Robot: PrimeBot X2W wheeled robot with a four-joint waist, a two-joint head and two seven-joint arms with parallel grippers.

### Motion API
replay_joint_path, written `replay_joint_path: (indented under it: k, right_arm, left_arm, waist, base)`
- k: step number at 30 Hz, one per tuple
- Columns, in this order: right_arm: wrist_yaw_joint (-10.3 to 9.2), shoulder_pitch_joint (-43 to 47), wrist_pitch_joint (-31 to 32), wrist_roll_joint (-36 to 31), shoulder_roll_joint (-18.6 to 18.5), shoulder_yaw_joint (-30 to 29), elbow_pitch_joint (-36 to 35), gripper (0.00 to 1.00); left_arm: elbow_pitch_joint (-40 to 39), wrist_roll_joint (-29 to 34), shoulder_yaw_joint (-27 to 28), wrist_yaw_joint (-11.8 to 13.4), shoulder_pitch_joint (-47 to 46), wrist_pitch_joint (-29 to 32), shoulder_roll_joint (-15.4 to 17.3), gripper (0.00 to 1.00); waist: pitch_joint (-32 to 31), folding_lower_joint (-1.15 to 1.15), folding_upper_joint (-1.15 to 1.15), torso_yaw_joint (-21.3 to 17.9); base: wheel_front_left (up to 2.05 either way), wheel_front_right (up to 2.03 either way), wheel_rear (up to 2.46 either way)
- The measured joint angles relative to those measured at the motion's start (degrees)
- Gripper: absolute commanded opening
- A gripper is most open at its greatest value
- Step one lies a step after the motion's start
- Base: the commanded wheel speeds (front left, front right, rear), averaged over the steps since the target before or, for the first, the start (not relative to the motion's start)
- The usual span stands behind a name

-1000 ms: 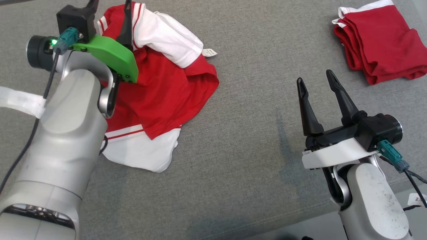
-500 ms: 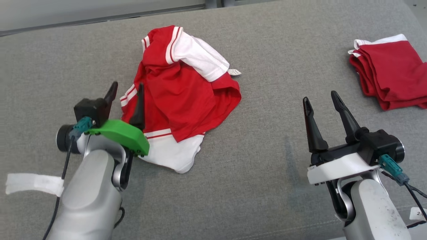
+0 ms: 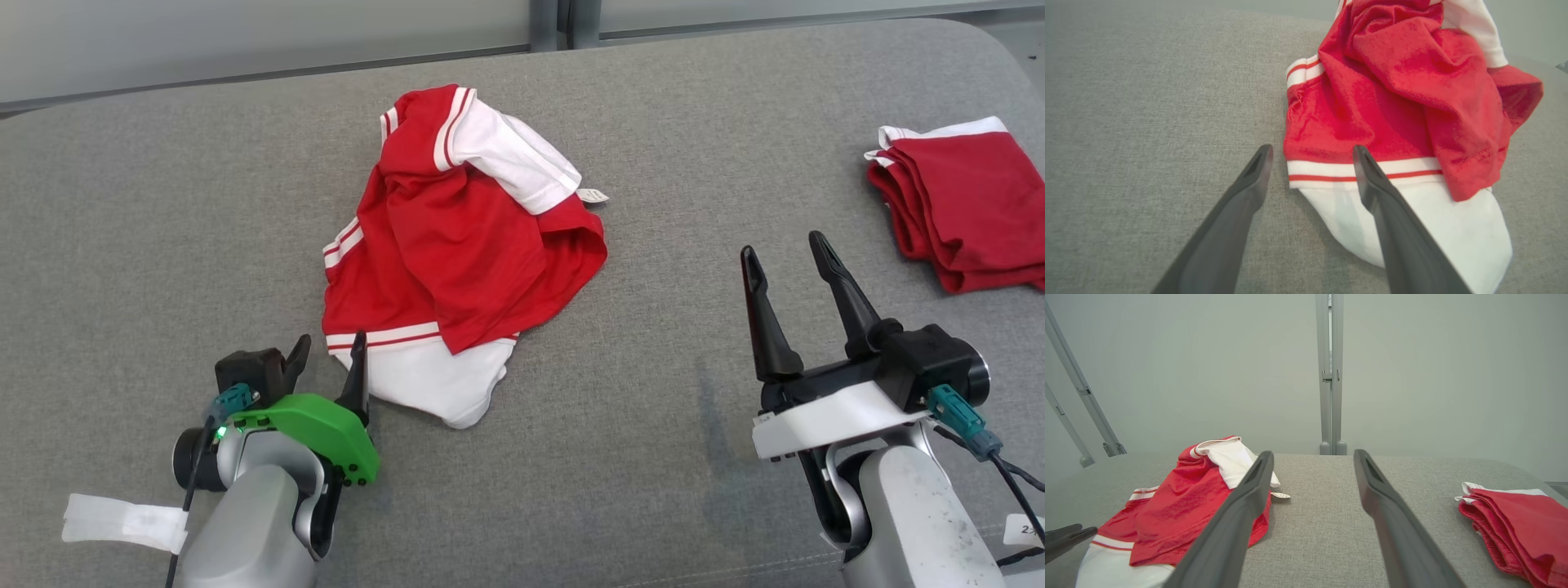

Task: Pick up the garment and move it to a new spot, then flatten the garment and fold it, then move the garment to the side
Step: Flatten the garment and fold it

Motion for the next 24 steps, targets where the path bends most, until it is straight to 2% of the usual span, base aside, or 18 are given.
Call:
replay_joint_path:
  k: [10,11,12,13,15,16,21,24]
  right_arm:
    - [0.0,-0.01,0.19,-0.1,0.01,-0.04,-0.66,1.0]
    - [0.0,-0.01,0.2,-0.15,0.01,-0.11,-0.73,1.0]
    - [0.0,-0.01,0.2,-0.21,0.0,-0.18,-0.79,1.0]
    - [0.0,-0.02,0.25,-0.23,0.0,-0.23,-0.8,1.0]
    - [0.0,-0.03,0.26,-0.29,0.0,-0.29,-0.88,1.0]
    - [0.0,-0.04,0.26,-0.3,0.01,-0.33,-0.91,1.0]
    - [0.0,-0.04,0.26,-0.4,0.0,-0.97,-0.9,1.0]
    - [0.0,-0.03,0.26,-0.4,0.0,-1.24,-0.9,1.0]
  left_arm:
    - [7.39,-3.03,1.2,-0.77,-1.1,0.09,-1.26,1.0]
    - [7.66,-3.38,1.36,-0.97,-1.49,0.09,-1.36,0.9]
    - [7.87,-3.76,1.59,-1.26,-1.81,0.08,-1.53,0.62]
    - [8.04,-3.9,1.63,-1.37,-2.02,0.02,-1.64,0.42]
    - [7.97,-3.96,1.49,-2.05,-2.25,0.01,-1.75,0.24]
    - [7.87,-4.12,1.51,-2.31,-2.32,0.01,-1.82,0.17]
    - [2.33,-3.71,2.87,-2.83,-2.08,-0.04,-2.2,0.01]
    - [-2.12,-2.83,3.91,-3.02,-0.34,-0.07,-2.27,0.0]
  waist:
    - [1.44,0.0,0.0,-1.91]
    - [1.6,0.0,0.0,-2.07]
    - [1.76,0.0,0.0,-2.22]
    - [1.9,0.0,0.0,-2.36]
    - [2.14,0.0,0.0,-2.57]
    - [2.24,0.0,0.0,-2.63]
    - [2.26,0.0,0.0,-2.32]
    - [2.02,0.0,0.0,-1.82]
  base:
    - [0.0,0.0,0.0]
    - [0.0,0.0,0.0]
    - [0.0,0.0,0.0]
    - [0.0,0.0,0.0]
    - [0.0,0.0,0.0]
    - [0.0,0.0,0.0]
    - [0.0,0.0,0.0]
    - [0.0,0.0,0.0]
